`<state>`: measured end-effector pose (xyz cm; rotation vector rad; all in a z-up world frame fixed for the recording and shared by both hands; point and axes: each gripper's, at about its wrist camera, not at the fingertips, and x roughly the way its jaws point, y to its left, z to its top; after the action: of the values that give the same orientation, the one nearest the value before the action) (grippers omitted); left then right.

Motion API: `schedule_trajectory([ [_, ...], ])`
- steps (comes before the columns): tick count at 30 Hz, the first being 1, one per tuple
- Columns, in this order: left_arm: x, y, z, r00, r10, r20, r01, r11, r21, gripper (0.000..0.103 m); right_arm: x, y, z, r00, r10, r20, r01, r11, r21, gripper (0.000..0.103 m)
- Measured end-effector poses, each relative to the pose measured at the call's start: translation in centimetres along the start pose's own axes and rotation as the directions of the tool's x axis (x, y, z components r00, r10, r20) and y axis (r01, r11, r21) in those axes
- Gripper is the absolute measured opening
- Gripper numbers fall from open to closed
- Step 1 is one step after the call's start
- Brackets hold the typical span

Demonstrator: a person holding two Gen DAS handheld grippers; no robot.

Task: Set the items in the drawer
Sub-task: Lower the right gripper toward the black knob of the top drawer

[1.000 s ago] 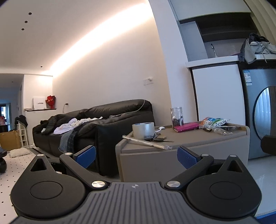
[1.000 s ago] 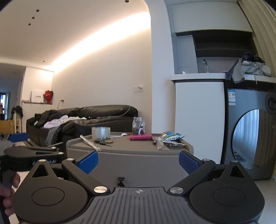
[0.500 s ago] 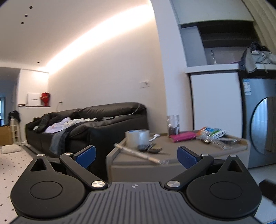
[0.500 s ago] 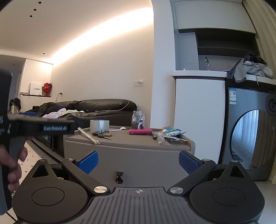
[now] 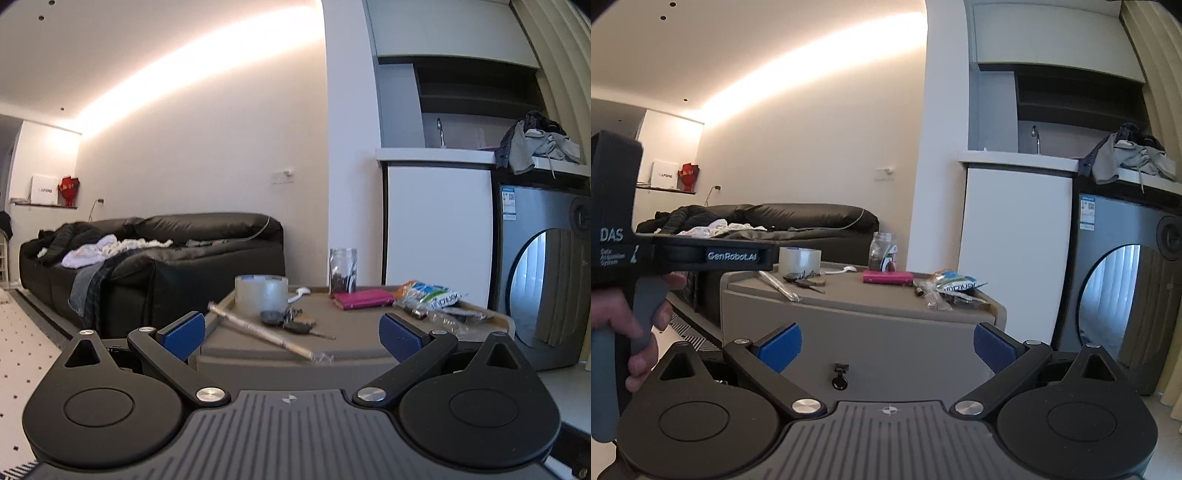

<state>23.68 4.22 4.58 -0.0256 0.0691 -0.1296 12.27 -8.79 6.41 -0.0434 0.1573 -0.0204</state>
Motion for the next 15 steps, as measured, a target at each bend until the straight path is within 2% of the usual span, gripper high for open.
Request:
schedule_trajectory([
  [10,0.0,1.2,-1.8,0.999,-0.008,-0.050,0.007,1.000,-0.021,0.103,1.5,0.3,-1.0,0.999,-0.005,-0.045,0.006,1.000,0.019,0.101],
  [15,0.1,1.6,-3.0,0.997,-0.015,-0.077,0.013,0.999,-0.034,0.103,1.6,0.6,-1.4,0.999,-0.021,-0.037,0.022,1.000,0.011,0.101],
])
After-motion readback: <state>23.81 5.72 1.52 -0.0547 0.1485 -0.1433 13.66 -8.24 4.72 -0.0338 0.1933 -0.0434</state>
